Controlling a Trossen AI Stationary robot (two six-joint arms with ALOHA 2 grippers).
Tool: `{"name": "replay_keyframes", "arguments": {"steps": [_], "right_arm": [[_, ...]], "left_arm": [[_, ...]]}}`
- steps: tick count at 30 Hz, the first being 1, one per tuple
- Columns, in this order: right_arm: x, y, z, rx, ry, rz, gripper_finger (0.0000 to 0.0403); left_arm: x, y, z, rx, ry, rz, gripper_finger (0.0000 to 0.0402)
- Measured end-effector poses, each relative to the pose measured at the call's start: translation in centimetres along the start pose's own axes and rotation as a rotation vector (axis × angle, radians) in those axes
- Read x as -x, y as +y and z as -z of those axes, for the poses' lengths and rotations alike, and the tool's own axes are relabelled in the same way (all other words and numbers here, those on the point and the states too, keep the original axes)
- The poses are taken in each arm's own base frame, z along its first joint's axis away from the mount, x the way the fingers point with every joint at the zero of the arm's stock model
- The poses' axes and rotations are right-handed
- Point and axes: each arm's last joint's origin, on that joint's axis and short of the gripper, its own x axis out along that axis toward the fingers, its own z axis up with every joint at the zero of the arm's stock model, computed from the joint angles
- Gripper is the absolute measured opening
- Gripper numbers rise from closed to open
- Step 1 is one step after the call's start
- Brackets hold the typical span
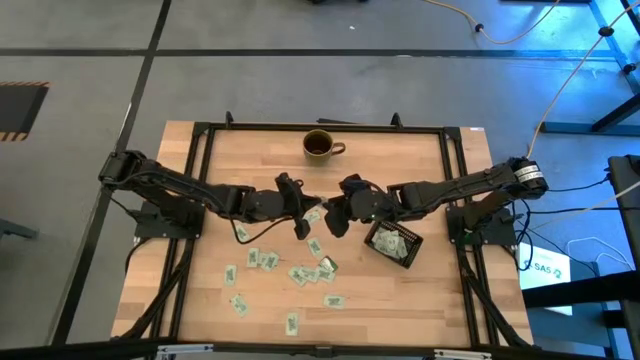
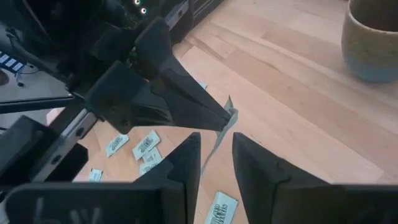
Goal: Pick and place Stevia / Truvia into bins
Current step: Put the stevia packet into the black bin
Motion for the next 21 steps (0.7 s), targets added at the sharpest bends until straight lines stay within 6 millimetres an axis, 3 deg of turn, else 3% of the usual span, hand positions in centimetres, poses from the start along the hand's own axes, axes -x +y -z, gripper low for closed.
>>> {"name": "replay_keyframes", "arguments": {"steps": [14, 21], "right_arm": [[0.01, 0.0, 0.01, 0.029, 0.0, 0.001, 0.0007], [0.09, -0.29, 0.23, 0.046, 0.026, 0.028, 0.0003]], "left_arm": [[0.0, -0.07, -0.14, -0.032, -0.012, 0.011, 0.0005], [0.14, 0.05, -0.02, -0.086, 0.009, 0.006, 0.0061]]}}
